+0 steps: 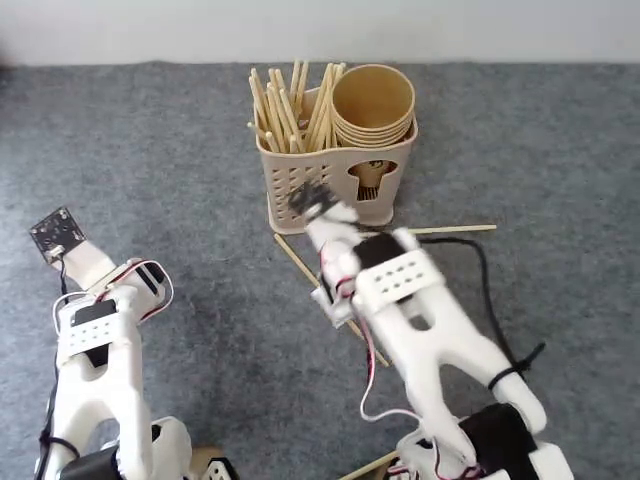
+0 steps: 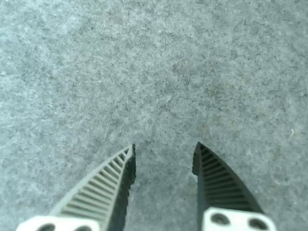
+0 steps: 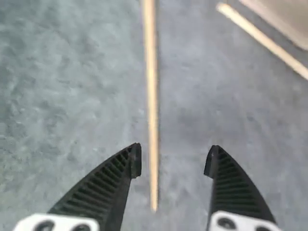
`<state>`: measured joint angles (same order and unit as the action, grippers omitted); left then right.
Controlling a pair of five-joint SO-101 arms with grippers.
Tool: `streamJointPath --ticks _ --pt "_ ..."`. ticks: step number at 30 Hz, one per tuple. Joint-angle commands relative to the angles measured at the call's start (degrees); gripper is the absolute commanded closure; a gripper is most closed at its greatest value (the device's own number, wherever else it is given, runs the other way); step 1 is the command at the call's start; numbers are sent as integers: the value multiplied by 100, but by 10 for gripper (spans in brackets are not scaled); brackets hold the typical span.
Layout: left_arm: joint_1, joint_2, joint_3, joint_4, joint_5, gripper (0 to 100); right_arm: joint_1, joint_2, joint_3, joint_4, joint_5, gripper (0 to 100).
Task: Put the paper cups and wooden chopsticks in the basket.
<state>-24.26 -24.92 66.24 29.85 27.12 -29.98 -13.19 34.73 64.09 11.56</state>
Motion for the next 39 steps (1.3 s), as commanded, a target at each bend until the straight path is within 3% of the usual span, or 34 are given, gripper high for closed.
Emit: streamJointPath --ticks 1,8,16,21,31,39 --pt "-18 -158 -145 -105 -62 811 -198 -224 299 -963 26 768" --pt "-18 -158 -145 -105 -62 811 -224 646 387 -1886 26 768" --pt "-18 -158 -145 -105 -62 811 -233 1710 -70 -1956 18 777" --pt "-18 -158 -145 -105 -62 811 -295 1842 -44 -1947 26 990" --pt "-18 -158 -145 -105 -62 811 -1385 -4 -53 -426 18 991" --pt "-18 -158 -145 -105 -62 811 -1121 -1912 -193 -338 18 991"
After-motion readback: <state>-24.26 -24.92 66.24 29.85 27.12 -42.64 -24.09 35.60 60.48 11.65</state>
